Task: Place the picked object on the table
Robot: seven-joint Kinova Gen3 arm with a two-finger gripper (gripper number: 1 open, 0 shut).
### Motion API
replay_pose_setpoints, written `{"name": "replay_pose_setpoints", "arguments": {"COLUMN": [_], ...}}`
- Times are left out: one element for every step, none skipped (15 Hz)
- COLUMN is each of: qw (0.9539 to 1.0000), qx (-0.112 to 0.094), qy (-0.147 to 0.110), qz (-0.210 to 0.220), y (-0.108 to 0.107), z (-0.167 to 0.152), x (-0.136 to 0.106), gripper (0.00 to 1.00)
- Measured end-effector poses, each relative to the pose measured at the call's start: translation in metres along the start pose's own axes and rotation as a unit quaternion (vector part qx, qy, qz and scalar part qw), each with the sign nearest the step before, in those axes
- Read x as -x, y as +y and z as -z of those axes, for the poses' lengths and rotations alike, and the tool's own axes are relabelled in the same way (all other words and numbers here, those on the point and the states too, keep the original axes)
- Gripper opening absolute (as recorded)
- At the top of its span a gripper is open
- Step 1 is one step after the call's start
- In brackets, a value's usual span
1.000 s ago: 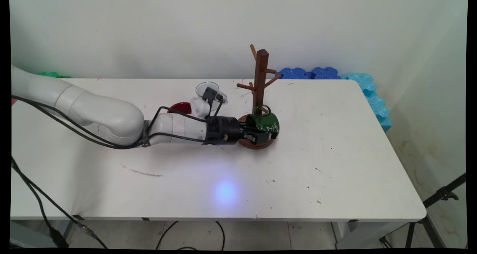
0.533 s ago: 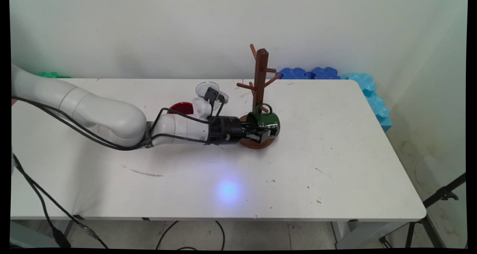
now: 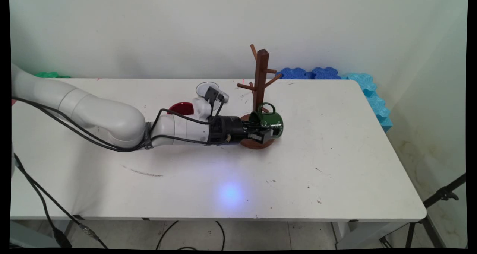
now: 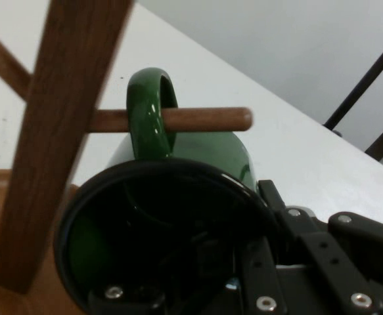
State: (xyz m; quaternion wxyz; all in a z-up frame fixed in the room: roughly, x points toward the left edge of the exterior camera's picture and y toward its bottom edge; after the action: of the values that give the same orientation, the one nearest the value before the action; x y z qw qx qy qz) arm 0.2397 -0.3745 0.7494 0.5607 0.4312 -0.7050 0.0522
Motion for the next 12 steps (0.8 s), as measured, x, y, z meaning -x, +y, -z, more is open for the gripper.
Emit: {"name": "replay_pose_setpoints", "arguments": {"qw": [1.0,1.0,0.9999,0.9999,0.9998,0.9996,0.9995,0.9993,0.9992,0.999,0.9989,0.9988], "qx": [0.004,0.009,0.013,0.016,0.02,0.025,0.03,0.035,0.039,0.043,0.046,0.049], "qy": [0.002,0.003,0.004,0.005,0.006,0.007,0.008,0.009,0.009,0.009,0.009,0.008], "qz": [0.001,0.002,0.002,0.002,0.003,0.003,0.004,0.004,0.004,0.005,0.005,0.006], "y": [0.003,0.007,0.01,0.012,0.015,0.019,0.023,0.026,0.03,0.033,0.036,0.04], "z": [0.001,0.002,0.003,0.004,0.005,0.006,0.008,0.01,0.012,0.015,0.018,0.022], "x": [0.0,-0.001,-0.001,-0.002,-0.002,-0.002,-0.003,-0.003,-0.004,-0.004,-0.004,-0.004], "gripper": [0.0,0.0,0.0,0.0,0.0,0.0,0.0,0.0,0.0,0.0,0.0,0.0]}}
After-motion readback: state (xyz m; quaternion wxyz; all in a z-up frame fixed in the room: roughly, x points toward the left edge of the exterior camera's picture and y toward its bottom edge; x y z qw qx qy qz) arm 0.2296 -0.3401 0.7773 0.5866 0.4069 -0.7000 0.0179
